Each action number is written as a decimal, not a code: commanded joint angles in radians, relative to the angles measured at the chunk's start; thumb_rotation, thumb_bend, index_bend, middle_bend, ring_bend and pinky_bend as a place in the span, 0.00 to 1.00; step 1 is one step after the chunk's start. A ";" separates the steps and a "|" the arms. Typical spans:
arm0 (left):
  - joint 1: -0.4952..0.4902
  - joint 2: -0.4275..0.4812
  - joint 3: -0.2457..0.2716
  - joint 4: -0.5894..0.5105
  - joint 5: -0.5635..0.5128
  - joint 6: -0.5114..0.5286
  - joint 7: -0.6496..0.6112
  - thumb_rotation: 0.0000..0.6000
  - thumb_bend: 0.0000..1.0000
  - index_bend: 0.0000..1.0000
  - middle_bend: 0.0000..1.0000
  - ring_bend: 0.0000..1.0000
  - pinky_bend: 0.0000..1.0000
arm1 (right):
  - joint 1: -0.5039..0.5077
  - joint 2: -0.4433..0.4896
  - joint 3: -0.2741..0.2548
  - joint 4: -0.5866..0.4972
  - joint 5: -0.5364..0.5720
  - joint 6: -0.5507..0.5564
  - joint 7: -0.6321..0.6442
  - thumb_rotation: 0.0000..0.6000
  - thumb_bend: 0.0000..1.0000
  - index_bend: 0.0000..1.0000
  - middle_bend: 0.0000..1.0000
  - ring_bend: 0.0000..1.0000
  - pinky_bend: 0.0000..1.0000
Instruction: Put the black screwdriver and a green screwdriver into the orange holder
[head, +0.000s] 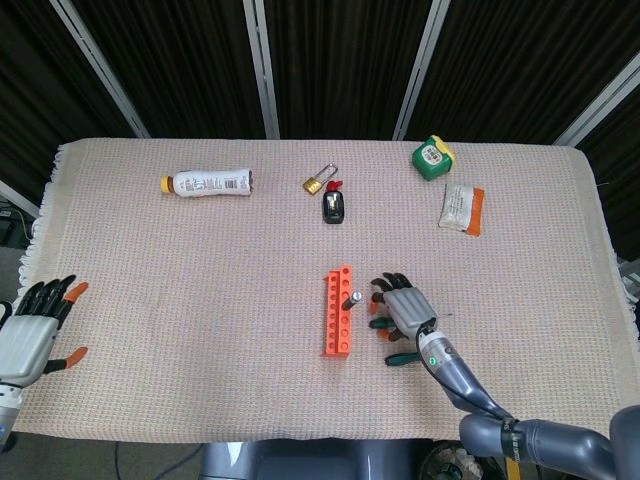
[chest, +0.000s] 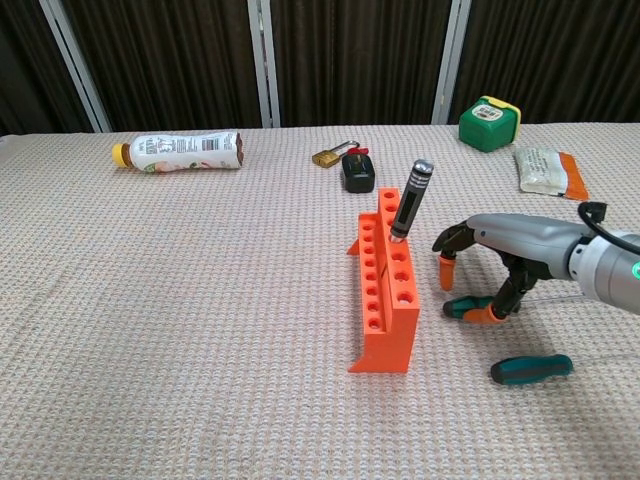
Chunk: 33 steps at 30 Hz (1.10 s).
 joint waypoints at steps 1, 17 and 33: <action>0.000 0.000 0.000 0.002 -0.002 -0.002 -0.001 1.00 0.19 0.10 0.00 0.00 0.00 | 0.001 -0.005 -0.002 0.008 0.009 0.000 -0.001 1.00 0.23 0.46 0.12 0.00 0.00; -0.002 0.001 0.004 0.004 0.002 -0.006 -0.013 1.00 0.19 0.10 0.00 0.00 0.00 | 0.002 -0.018 -0.010 0.037 0.024 0.002 0.009 1.00 0.27 0.54 0.15 0.00 0.00; 0.001 0.008 0.005 -0.011 0.007 0.003 -0.010 1.00 0.19 0.10 0.00 0.00 0.00 | -0.045 0.174 0.060 -0.132 -0.006 0.036 0.171 1.00 0.28 0.56 0.17 0.00 0.00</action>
